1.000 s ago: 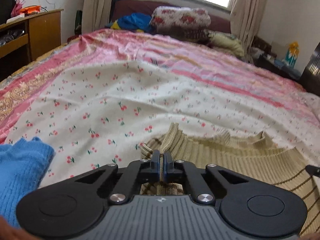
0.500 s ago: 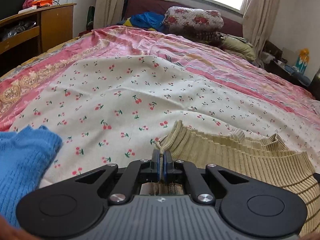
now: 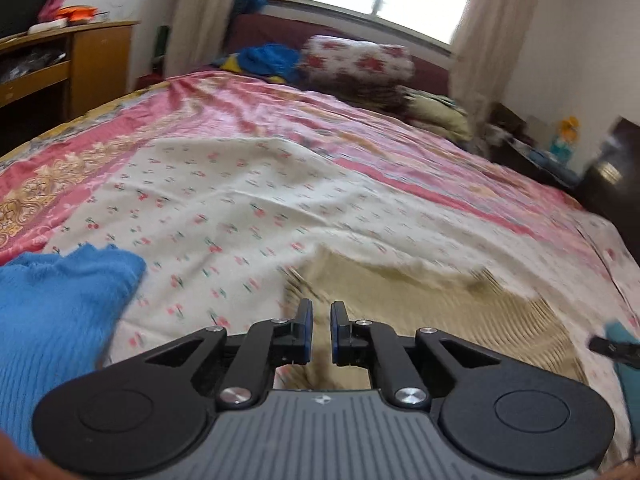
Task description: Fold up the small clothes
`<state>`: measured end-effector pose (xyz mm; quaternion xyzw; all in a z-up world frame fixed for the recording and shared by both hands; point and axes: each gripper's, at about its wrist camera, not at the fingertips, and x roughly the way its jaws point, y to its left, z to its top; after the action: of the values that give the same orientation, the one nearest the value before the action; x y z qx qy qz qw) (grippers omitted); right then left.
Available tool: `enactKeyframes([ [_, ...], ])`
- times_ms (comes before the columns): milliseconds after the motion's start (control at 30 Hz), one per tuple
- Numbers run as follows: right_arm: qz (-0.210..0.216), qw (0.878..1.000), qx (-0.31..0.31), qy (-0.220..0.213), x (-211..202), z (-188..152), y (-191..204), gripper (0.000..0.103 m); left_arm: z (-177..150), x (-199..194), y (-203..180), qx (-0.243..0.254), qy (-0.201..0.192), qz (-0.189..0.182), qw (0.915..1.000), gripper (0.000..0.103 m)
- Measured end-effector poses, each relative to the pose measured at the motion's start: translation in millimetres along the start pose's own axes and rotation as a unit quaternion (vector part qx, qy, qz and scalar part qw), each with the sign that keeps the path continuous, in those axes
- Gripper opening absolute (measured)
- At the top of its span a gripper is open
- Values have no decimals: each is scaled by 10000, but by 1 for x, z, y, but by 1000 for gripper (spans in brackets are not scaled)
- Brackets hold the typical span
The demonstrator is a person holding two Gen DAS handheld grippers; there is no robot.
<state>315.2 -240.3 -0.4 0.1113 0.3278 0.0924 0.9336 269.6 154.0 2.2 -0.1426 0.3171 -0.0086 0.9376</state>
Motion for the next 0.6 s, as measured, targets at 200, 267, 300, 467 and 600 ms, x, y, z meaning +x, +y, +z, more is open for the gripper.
enactKeyframes([
  [200,136,9992,-193,332,-20,-35,7,14,-43,-15,-26,533,266,-112,9982,15],
  [267,-69,9985,-281,458,-18,-44,4,14,-52,-7,-25,603,449,173,9970,15],
  [300,-193,9981,-263,529,-15,-47,0,12,-55,-3,-21,520,572,237,9967,15],
  [467,-398,9973,67,610,-7,-54,-23,0,-64,-2,2,-56,683,309,9972,14],
  [600,-516,9966,-23,641,-9,-54,-17,0,-64,-6,4,-198,666,331,9970,14],
])
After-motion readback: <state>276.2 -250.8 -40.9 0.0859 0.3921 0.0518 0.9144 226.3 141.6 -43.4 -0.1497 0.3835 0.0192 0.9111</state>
